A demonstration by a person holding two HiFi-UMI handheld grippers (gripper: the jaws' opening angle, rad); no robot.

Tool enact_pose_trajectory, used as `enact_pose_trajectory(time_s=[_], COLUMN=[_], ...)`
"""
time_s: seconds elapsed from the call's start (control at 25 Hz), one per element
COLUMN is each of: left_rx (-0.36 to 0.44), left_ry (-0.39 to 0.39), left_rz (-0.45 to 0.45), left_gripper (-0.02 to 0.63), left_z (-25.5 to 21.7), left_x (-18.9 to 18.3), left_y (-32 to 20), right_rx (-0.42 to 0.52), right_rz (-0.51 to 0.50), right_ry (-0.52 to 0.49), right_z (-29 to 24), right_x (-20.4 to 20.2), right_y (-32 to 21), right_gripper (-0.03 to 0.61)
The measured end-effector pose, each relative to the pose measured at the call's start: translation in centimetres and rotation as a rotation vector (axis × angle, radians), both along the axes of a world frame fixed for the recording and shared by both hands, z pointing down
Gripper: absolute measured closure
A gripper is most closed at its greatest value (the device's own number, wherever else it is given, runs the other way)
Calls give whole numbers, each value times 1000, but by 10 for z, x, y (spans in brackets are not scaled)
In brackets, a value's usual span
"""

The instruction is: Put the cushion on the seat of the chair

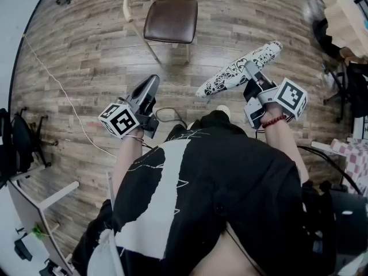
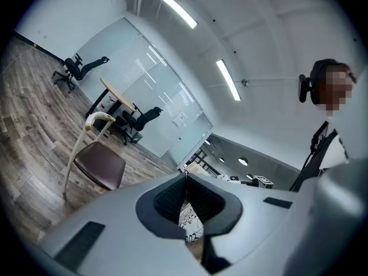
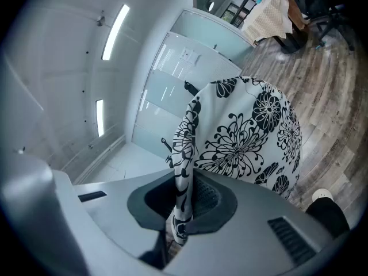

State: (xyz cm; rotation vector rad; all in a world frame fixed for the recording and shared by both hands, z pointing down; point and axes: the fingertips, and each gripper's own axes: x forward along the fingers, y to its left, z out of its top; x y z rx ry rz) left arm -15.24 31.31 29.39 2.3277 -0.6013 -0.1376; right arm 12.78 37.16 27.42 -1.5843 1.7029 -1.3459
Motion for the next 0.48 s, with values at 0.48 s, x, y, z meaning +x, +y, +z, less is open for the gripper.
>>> enact_pose_trajectory(time_s=[0.48], left_rx=[96], left_ry=[-97], left_rz=[9], left_gripper=[598], left_z=[-9], left_x=[10], left_y=[18], right_rx=[27], right_rz=[-60], right_ry=[58], right_z=[-2], right_x=[-6], right_y=[-4], right_gripper=[546])
